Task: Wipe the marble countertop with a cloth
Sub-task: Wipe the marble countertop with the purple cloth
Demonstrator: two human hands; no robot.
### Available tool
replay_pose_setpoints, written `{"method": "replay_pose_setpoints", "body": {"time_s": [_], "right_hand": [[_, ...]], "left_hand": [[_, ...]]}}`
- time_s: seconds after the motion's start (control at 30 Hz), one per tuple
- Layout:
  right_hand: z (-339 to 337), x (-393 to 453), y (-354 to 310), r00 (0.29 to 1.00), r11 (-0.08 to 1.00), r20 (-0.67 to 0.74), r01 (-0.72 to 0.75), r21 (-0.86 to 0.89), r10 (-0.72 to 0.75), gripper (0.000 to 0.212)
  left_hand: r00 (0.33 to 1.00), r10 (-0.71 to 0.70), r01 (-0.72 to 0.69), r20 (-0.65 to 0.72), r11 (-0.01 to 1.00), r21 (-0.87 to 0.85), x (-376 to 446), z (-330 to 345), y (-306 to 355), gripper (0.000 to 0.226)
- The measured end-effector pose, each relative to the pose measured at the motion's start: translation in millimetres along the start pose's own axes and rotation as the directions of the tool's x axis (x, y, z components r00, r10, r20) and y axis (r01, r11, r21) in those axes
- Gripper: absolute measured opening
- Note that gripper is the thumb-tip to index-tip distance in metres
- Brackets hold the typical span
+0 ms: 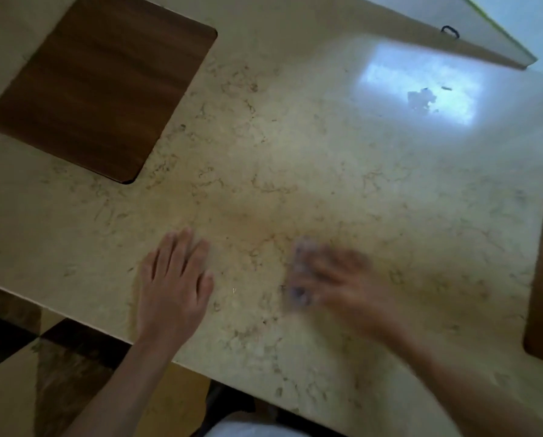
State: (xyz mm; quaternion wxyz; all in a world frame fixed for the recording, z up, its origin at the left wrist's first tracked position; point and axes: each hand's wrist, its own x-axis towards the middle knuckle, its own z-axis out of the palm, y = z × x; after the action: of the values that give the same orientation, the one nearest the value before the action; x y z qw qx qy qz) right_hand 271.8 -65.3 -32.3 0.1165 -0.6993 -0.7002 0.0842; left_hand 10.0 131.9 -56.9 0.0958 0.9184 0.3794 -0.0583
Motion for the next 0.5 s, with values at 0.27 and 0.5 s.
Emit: {"method": "replay_pose_setpoints", "body": {"time_s": [0.27,0.5], "right_hand": [[-15,77,106,0.678,0.686,-0.173,-0.728,-0.017,0.715,0.049],[44,5,-82,0.996,0.999,0.080,0.030,0.040,-0.033,0.047]], "left_hand": [[0.999,-0.046,0.046,-0.009,0.999,0.006,1,-2,9,0.056],[0.997,-0.067,0.064,-0.035,0.995,-0.077,-1,-6,7,0.055]]}}
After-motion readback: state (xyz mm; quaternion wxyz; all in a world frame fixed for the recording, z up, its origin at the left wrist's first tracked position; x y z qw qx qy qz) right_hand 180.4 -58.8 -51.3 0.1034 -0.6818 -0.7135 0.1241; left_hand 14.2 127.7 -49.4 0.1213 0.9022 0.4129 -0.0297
